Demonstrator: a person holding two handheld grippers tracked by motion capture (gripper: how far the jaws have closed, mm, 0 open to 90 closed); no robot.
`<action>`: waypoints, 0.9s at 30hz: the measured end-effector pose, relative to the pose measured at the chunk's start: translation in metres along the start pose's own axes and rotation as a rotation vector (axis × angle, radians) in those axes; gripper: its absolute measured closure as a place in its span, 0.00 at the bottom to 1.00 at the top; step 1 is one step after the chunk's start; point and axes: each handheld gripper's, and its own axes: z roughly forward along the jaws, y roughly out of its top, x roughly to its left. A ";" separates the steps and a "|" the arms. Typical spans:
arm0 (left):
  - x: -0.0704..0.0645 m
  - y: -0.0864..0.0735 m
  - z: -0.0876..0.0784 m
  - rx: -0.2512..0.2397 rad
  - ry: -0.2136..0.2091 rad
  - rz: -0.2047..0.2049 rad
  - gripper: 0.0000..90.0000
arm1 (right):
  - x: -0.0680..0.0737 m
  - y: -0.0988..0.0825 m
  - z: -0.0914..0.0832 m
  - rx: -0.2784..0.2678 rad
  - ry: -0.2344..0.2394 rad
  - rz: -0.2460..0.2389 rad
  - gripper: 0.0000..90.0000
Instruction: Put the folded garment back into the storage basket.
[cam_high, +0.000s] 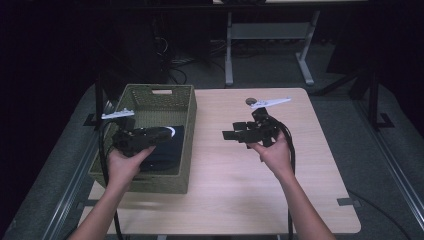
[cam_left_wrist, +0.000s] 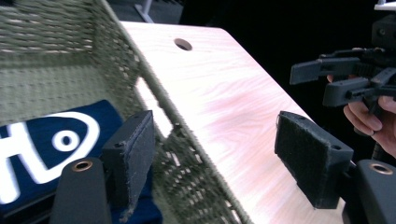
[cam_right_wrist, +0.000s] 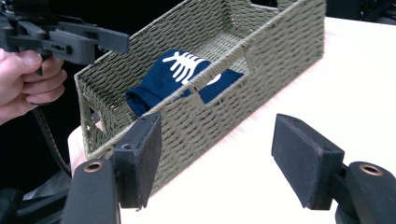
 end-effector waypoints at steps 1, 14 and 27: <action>-0.001 0.000 0.003 0.011 -0.002 0.002 0.31 | -0.002 -0.001 -0.003 -0.002 0.000 0.004 0.37; -0.026 0.001 0.022 0.021 -0.007 0.033 0.29 | -0.022 -0.024 -0.037 -0.022 -0.026 0.025 0.35; -0.060 -0.002 0.054 0.042 -0.039 0.088 0.29 | -0.037 -0.048 -0.074 -0.041 -0.068 0.058 0.35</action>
